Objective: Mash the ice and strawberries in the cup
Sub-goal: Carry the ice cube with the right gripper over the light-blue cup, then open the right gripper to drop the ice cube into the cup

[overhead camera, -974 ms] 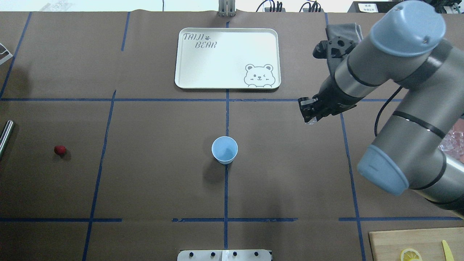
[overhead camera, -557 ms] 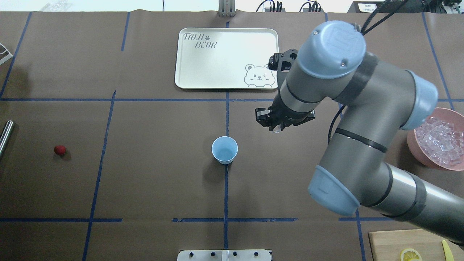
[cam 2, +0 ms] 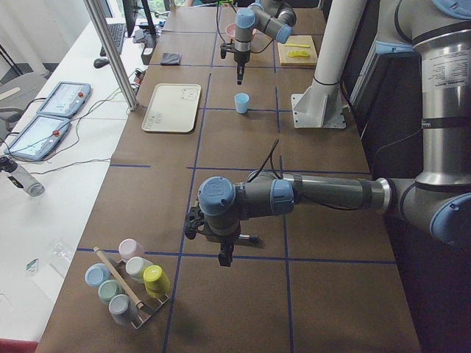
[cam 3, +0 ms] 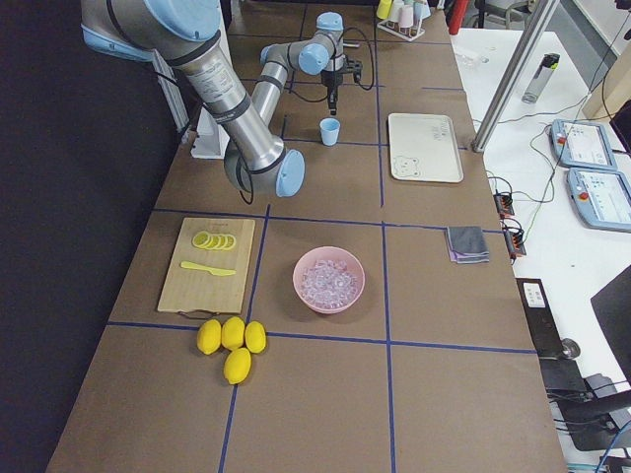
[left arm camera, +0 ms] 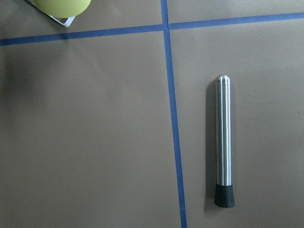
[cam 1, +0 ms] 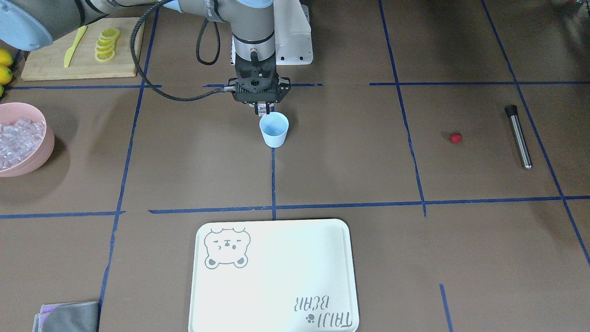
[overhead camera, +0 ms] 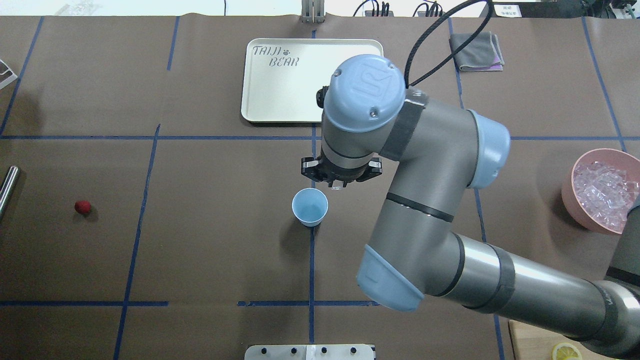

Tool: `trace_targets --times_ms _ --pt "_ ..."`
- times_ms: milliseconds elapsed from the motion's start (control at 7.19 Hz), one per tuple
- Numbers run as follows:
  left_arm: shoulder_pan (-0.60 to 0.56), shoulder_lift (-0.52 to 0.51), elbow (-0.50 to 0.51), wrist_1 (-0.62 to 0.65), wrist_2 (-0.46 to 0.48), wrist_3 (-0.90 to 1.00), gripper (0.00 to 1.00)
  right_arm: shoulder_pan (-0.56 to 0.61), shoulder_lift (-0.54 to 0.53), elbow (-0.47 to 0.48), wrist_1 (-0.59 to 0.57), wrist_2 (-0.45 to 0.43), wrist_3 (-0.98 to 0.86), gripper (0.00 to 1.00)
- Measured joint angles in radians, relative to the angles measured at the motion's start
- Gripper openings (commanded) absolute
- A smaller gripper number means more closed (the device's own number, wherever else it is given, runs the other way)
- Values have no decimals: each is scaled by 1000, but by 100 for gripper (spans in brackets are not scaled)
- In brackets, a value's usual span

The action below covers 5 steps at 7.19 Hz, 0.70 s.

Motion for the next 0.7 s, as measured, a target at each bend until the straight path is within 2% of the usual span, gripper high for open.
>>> trace_targets --times_ms 278,418,557,696 --pt "0 0 0 1 0 0 100 -29 5 -74 65 -27 19 0" --pt "0 1 0 0 0 0 100 -37 2 -88 76 -30 20 5" --pt "0 1 0 0 0 0 100 -42 -1 -93 80 -31 18 85" --pt "0 1 1 0 0 0 100 -46 -1 -95 81 -31 14 99"
